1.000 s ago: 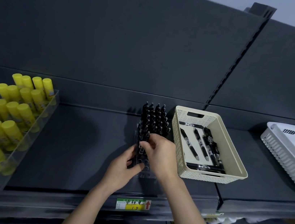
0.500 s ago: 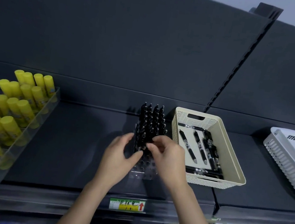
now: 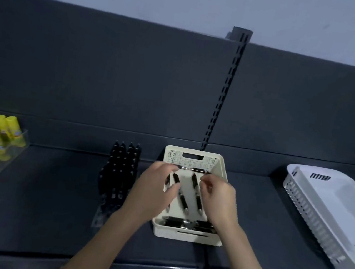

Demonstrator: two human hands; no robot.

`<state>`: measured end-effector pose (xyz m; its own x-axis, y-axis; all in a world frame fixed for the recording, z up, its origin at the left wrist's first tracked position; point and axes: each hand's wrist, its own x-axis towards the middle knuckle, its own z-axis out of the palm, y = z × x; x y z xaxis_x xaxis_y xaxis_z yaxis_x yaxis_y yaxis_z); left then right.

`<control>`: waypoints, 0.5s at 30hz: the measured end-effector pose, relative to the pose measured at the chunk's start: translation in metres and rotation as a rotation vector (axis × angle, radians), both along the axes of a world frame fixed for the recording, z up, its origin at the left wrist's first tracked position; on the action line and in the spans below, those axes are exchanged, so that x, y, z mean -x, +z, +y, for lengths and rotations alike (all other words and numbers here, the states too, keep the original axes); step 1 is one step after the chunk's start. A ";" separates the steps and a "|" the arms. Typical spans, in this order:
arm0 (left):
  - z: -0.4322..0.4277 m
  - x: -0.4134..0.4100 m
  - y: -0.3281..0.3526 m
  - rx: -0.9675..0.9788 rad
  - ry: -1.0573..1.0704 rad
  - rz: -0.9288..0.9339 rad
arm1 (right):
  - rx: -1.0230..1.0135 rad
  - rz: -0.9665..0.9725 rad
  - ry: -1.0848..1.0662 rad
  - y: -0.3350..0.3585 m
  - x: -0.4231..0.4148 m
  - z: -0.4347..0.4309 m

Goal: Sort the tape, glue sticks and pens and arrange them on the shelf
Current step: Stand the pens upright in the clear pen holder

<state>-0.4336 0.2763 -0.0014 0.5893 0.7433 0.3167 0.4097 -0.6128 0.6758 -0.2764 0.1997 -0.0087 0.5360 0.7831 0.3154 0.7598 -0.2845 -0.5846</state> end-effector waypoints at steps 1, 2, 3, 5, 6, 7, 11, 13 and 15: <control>-0.002 -0.013 -0.008 0.011 -0.014 0.027 | 0.021 -0.026 -0.016 -0.003 -0.012 -0.003; -0.004 -0.024 -0.017 0.025 -0.022 0.054 | 0.038 -0.047 -0.033 -0.006 -0.023 -0.006; -0.005 -0.035 -0.025 0.046 -0.028 0.080 | 0.056 -0.062 -0.047 -0.010 -0.032 -0.008; -0.005 -0.053 -0.040 0.105 -0.021 0.133 | 0.097 -0.060 -0.048 -0.018 -0.048 -0.011; -0.003 -0.061 -0.047 0.139 -0.009 0.171 | 0.114 -0.027 -0.034 -0.023 -0.054 -0.013; -0.002 -0.068 -0.053 0.166 0.007 0.221 | 0.123 0.030 -0.015 -0.026 -0.058 -0.013; 0.007 -0.084 -0.063 0.174 0.083 0.472 | 0.121 0.189 0.042 -0.037 -0.066 -0.011; 0.009 -0.086 -0.069 0.212 0.040 0.602 | 0.120 0.178 0.044 -0.040 -0.069 -0.009; 0.008 -0.086 -0.073 0.268 -0.075 0.718 | 0.151 0.153 0.049 -0.042 -0.070 -0.007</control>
<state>-0.3474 0.2840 -0.0742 0.6343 0.6906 -0.3474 0.7676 -0.5092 0.3893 -0.2064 0.1930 -0.0506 0.5284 0.8418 0.1105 0.6804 -0.3421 -0.6481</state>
